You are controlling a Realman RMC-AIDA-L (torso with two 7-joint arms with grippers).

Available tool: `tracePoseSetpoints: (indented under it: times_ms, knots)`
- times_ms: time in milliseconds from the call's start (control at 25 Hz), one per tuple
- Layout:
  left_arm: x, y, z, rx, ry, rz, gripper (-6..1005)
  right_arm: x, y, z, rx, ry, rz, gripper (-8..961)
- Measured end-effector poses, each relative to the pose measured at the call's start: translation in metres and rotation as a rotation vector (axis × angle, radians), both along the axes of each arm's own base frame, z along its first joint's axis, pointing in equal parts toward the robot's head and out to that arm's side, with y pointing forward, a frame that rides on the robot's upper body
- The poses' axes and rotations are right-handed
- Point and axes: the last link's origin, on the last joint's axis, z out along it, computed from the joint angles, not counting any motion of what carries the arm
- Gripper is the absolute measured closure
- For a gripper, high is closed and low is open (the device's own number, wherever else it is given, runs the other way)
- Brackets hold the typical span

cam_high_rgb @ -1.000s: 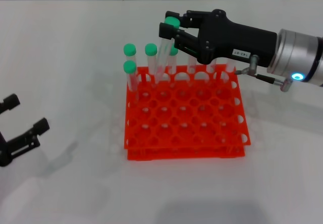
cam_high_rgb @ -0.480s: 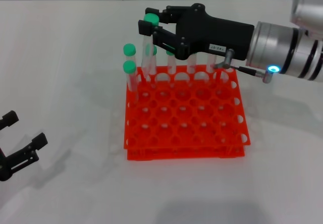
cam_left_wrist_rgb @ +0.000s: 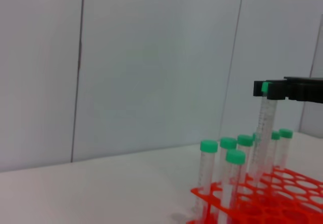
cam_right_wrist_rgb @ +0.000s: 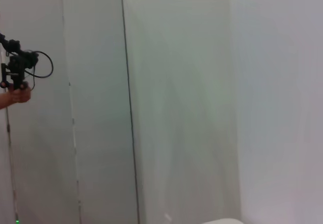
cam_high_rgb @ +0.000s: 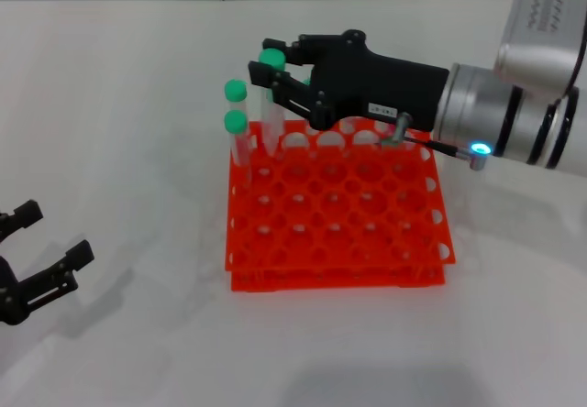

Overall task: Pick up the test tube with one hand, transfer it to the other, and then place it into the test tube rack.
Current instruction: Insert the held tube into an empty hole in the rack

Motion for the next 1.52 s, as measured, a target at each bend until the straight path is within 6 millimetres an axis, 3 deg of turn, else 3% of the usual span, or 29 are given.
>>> tracePoseSetpoints:
  times_ms: [400, 1520]
  knots:
    - [0.002, 0.01, -0.006, -0.059, 0.001, -0.006, 105, 0.013, 0.001, 0.003, 0.061, -0.001, -0.037, 695]
    - [0.006, 0.022, -0.013, -0.076, -0.016, -0.015, 105, 0.013, -0.004, -0.016, 0.067, -0.017, -0.066, 695]
